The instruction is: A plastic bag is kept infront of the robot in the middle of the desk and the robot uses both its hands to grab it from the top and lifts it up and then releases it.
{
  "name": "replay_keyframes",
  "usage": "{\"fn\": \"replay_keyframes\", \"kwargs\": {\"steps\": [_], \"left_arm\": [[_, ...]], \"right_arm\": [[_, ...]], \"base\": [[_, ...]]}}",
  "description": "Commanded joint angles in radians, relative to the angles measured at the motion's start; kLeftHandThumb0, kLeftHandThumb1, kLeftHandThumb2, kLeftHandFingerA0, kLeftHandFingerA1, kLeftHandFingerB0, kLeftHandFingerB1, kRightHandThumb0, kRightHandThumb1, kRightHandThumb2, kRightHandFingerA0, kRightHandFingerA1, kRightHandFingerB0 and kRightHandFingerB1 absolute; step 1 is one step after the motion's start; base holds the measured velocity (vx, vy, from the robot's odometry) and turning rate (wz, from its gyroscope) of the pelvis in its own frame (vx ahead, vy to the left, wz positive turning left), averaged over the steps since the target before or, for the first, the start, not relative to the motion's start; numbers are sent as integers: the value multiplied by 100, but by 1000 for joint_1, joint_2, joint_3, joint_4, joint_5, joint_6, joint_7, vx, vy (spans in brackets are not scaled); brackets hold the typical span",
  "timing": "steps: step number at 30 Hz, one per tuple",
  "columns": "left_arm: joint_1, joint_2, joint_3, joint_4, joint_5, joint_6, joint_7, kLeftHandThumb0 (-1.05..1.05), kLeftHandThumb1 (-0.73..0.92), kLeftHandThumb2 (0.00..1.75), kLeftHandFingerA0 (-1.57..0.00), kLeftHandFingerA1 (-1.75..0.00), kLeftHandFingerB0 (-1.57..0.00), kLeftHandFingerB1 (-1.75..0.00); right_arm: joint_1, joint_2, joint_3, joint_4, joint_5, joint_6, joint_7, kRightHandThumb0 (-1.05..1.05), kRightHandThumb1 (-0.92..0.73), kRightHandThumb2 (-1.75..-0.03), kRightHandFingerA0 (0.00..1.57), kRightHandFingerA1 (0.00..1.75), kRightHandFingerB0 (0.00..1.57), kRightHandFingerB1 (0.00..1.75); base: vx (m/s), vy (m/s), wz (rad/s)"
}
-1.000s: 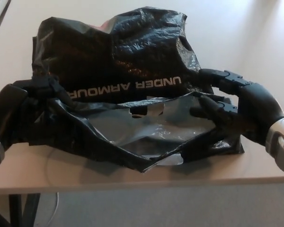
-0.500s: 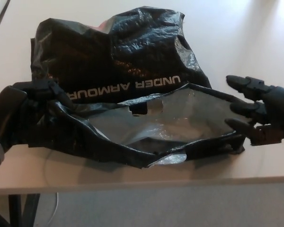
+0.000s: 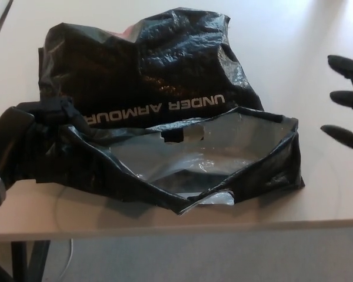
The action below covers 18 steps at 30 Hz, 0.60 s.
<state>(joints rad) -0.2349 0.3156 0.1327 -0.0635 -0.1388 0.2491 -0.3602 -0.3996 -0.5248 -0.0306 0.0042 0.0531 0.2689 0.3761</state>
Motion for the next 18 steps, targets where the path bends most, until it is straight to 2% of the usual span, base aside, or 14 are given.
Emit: {"fn": "replay_keyframes", "kwargs": {"steps": [1, 5, 6, 7, 8, 9, 10, 11, 12, 13, 15, 16, 17, 18], "left_arm": [[14, 12, 6, -17, -16, 90, 13, -36, 50, 82, -123, -148, -94, -132], [11, 10, 9, -15, -26, 88, 6, -35, 50, 82, -123, -148, -94, -132], [9, 8, 11, -11, -30, 84, 4, -25, 69, 58, -93, -175, -62, -175], [8, 7, 12, -10, -32, 82, 3, -25, 69, 58, -93, -175, -62, -175], [6, 8, 11, -10, -31, 81, 2, -34, 50, 83, -123, -148, -95, -132], [4, 10, 10, -12, -28, 82, 3, -34, 50, 83, -123, -148, -95, -132], [4, 10, 10, -13, -26, 82, 4, -34, 50, 82, -123, -148, -95, -132], [4, 10, 9, -13, -24, 80, 5, -34, 51, 83, -123, -148, -95, -132], [5, 10, 9, -13, -23, 79, 5, -34, 51, 83, -123, -148, -95, -132], [6, 5, 6, -15, -26, 77, 4, -33, 50, 83, -123, -147, -96, -131], [7, 6, 4, -17, -24, 79, 2, -34, 50, 83, -123, -147, -96, -132], [4, 5, 6, -29, -30, 103, 6, -35, 50, 83, -124, -148, -95, -132], [1, 6, 8, -31, -29, 106, 8, -35, 50, 83, -124, -148, -95, -132], [1, 7, 8, -33, -27, 107, 9, -36, 51, 83, -124, -148, -94, -132]], "right_arm": [[-15, -41, -70, 87, -63, -335, -53, -77, -44, -79, 16, 48, 6, 20], [-13, -44, -16, 146, -116, -357, -55, -72, -43, -88, 8, 47, 3, 20], [-15, -37, -1, 163, -122, -355, -51, -84, -44, -78, 8, 42, 5, 20], [-17, -35, 5, 172, -125, -357, -50, -84, -44, -78, 8, 42, 5, 20], [-19, -21, 31, 192, -150, -352, -68, -78, -40, -74, 26, 45, 8, 34], [-21, -13, 44, 208, -160, -359, -76, -78, -40, -74, 26, 45, 8, 34], [-25, -3, 77, 239, -178, -359, -68, -81, -45, -83, 14, 44, 6, 15], [-31, 9, 115, 279, -203, -367, -73, -82, -55, -57, 19, 36, 2, 23], [-34, 12, 127, 293, -211, -373, -77, -82, -55, -57, 19, 36, 2, 23], [-29, 18, 143, 310, -216, -380, -79, -80, -45, -82, 14, 44, 5, 17], [-37, 27, 167, 352, -222, -404, -81, -78, -43, -80, 14, 44, 6, 19], [-59, 53, 214, 415, -252, -402, -90, -80, -53, -56, 18, 36, 2, 23], [-72, 61, 226, 440, -257, -407, -91, -81, -44, -80, 12, 43, 6, 15], [-86, 70, 237, 472, -255, -418, -91, -83, -53, -56, 16, 35, 0, 22]], "base": [[0, 0, 0], [0, 0, 0], [0, 0, 0], [0, 0, 0], [0, 0, 0], [0, 0, 0], [0, 0, 0], [0, 0, 0], [0, 0, 0], [0, 0, 0], [0, 0, 0], [0, 0, 0], [0, 0, 0], [0, 0, 0]]}}
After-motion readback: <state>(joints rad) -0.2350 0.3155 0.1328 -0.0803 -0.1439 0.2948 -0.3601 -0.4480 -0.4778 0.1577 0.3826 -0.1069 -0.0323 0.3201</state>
